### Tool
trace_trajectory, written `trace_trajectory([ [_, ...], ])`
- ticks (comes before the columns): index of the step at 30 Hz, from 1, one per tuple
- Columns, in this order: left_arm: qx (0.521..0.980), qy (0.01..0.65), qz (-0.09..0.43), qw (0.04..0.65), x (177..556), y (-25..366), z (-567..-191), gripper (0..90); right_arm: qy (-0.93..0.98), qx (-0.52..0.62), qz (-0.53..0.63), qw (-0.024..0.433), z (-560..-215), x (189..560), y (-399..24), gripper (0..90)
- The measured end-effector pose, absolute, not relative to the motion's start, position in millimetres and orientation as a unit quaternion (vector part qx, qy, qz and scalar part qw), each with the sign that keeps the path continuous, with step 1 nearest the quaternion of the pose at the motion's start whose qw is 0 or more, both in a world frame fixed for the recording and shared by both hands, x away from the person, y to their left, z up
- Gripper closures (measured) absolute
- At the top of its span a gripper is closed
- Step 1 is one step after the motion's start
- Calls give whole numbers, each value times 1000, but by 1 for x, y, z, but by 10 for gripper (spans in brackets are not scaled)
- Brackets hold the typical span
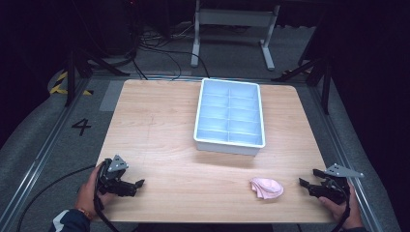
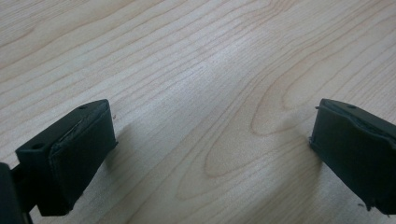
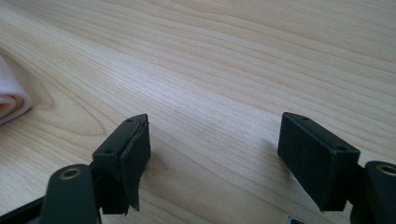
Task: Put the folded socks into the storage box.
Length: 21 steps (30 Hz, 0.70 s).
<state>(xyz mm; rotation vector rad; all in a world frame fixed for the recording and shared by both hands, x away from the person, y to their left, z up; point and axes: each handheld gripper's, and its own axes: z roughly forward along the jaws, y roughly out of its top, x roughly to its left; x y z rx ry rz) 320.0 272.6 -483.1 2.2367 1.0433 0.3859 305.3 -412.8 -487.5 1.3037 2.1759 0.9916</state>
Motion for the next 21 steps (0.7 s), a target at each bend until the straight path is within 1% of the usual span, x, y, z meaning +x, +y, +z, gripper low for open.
trace_trajectory([
  [8, 854, 389, 139, 317, 322, 272, -483, 2, 781, 469, 355, 209, -488, 305, -413, 256],
  [10, 857, 379, 138, 321, 325, 271, -483, 1, 780, 471, 354, 210, -487, 306, -412, 255],
  [21, 852, 390, 140, 321, 327, 260, -484, 1, 787, 471, 344, 202, -485, 306, -414, 256],
])
